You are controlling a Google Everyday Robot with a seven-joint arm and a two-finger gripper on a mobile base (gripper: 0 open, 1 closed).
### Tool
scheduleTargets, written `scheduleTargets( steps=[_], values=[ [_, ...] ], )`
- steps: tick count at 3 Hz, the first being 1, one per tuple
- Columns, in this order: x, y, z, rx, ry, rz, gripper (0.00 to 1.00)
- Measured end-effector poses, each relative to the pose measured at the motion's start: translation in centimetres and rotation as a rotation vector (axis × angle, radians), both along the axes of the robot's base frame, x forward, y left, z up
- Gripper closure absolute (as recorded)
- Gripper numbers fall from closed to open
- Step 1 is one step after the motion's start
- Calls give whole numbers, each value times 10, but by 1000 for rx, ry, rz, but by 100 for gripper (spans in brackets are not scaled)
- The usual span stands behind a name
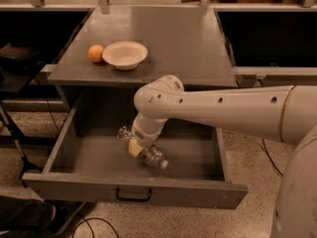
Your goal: Pick water bottle from top drawer and place on counter
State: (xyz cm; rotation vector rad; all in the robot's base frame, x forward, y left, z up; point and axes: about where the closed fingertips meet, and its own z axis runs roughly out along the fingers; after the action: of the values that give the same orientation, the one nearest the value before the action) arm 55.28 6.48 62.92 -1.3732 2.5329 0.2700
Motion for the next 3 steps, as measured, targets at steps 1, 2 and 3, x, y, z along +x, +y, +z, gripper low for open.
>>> scheduleTargets(
  steps=[1, 2, 3],
  values=[
    [28, -25, 59, -45, -72, 17, 100],
    [59, -50, 136, -110, -162, 33, 100],
    [68, -80, 207, -168, -215, 68, 100]
  ],
)
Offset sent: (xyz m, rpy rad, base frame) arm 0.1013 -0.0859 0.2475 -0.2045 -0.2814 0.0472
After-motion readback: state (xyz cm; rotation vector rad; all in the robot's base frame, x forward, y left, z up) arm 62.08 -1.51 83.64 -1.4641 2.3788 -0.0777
